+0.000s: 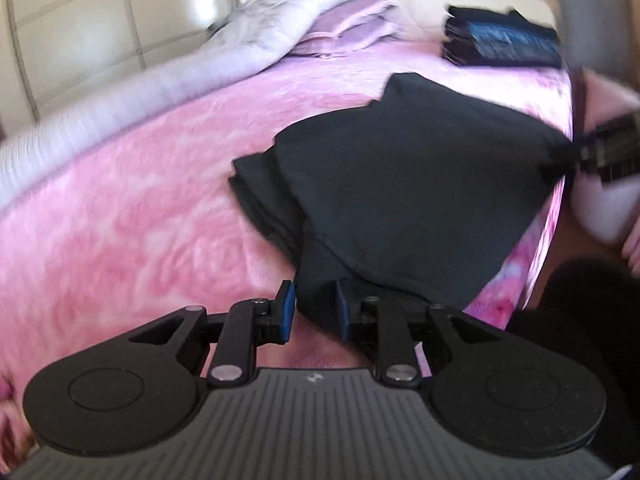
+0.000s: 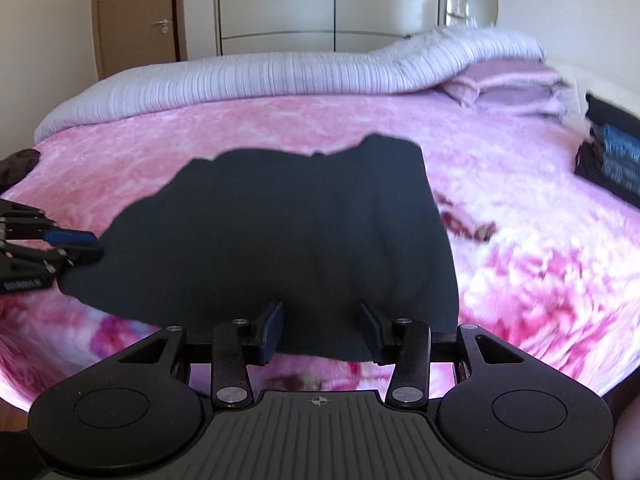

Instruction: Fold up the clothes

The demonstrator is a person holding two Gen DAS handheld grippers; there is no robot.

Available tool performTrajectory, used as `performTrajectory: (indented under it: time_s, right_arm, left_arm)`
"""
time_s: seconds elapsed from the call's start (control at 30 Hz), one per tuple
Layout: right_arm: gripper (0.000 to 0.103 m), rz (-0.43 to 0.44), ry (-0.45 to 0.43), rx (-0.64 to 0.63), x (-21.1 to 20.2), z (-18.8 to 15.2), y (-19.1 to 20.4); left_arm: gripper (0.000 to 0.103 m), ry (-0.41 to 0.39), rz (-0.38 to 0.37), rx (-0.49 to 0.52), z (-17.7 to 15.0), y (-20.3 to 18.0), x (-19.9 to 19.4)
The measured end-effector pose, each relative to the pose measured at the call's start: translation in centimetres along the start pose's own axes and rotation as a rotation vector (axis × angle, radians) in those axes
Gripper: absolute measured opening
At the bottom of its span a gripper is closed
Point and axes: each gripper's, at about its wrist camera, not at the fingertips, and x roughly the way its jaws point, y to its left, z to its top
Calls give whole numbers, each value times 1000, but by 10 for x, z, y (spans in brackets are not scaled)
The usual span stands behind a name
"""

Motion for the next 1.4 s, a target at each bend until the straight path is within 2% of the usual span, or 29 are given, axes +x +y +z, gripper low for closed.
performTrajectory:
  time_s: [0.07, 0.17, 0.27, 0.33, 0.4, 0.5, 0.57, 0.63, 0.7, 1.2, 1.27, 1.4]
  right_arm:
    - [45, -8, 2, 5, -6, 3, 0]
    - [45, -26, -25, -6, -22, 1, 5]
    - [46, -61, 9, 10, -30, -8, 4]
    - [49, -98, 43, -2, -32, -15, 5]
    - [62, -127, 62, -19, -36, -20, 7]
    - [73, -138, 67, -18, -45, -24, 6]
    - [77, -138, 71, -7, -51, -26, 4]
    - [79, -140, 71, -9, -54, -28, 4]
    - [81, -141, 78, -11, -56, -30, 4]
    - [81, -115, 79, -40, -50, -32, 15]
    - [81, -118, 70, -104, -46, -29, 19]
    - [81, -141, 50, -392, -28, -26, 36]
  left_arm:
    - [20, 16, 9, -10, 2, 4, -2]
    - [20, 9, 53, 32, 5, -1, -15]
    - [20, 11, 48, 16, 11, -8, -28]
    - [22, 15, 24, 13, 14, -17, -33]
    - [26, 22, 6, 18, 16, -27, -33]
    - [43, 19, 3, 2, 18, -40, -32]
    - [53, 21, 1, -3, 18, -48, -32]
    - [72, 27, -5, -18, 17, -54, -31]
    - [78, 30, -12, -41, 17, -59, -31]
    - [79, 58, -5, -14, 16, -67, -26]
    - [79, 57, -1, -7, 16, -67, -25]
    - [80, 11, 20, 77, 15, -71, -28]
